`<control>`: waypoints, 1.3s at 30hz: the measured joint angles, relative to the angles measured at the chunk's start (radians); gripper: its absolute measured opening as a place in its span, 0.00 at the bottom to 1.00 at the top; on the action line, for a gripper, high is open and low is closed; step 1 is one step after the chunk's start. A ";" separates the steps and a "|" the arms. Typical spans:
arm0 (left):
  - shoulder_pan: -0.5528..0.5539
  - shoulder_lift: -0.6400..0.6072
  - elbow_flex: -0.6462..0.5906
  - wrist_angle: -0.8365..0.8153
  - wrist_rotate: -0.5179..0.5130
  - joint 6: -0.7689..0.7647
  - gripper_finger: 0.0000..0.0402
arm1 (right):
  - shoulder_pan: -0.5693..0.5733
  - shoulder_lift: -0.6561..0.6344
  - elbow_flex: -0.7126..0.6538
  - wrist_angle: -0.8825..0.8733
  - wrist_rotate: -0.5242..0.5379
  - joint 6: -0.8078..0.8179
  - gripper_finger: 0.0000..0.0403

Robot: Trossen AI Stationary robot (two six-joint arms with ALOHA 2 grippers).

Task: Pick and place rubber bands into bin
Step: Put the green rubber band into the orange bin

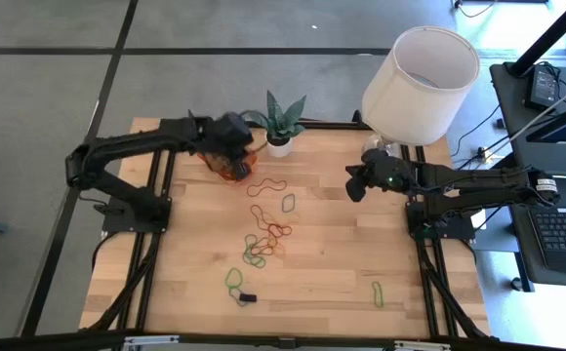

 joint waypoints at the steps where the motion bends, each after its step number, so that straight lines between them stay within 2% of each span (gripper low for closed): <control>1: -0.036 0.000 0.000 0.000 -0.017 -0.041 0.00 | 0.000 0.000 0.000 -0.010 -0.017 -0.030 0.03; 7: -0.235 0.010 -0.004 0.000 -0.139 -0.272 0.00 | 0.000 0.000 0.000 -0.059 -0.058 -0.191 0.03; 13: -0.369 0.009 -0.054 0.004 -0.165 -0.413 0.00 | 0.000 0.000 0.000 -0.053 -0.058 -0.117 0.03; 19: -0.430 0.009 -0.136 0.016 -0.163 -0.428 0.01 | 0.012 0.000 0.000 -0.057 -0.153 -0.058 0.01; 22: -0.428 0.008 -0.183 0.048 -0.141 -0.391 0.00 | 0.046 0.000 0.000 -0.060 -0.155 -0.021 0.01; 26: -0.408 -0.003 -0.249 0.137 -0.056 -0.298 0.00 | 0.108 0.000 0.001 -0.083 -0.119 0.087 0.00; 32: -0.367 -0.053 -0.324 0.172 0.003 -0.155 0.00 | 0.228 0.025 0.061 -0.334 -0.090 0.349 0.00; 39: -0.258 -0.183 -0.386 0.192 0.074 0.012 0.00 | 0.412 0.150 0.153 -0.569 -0.109 0.698 0.00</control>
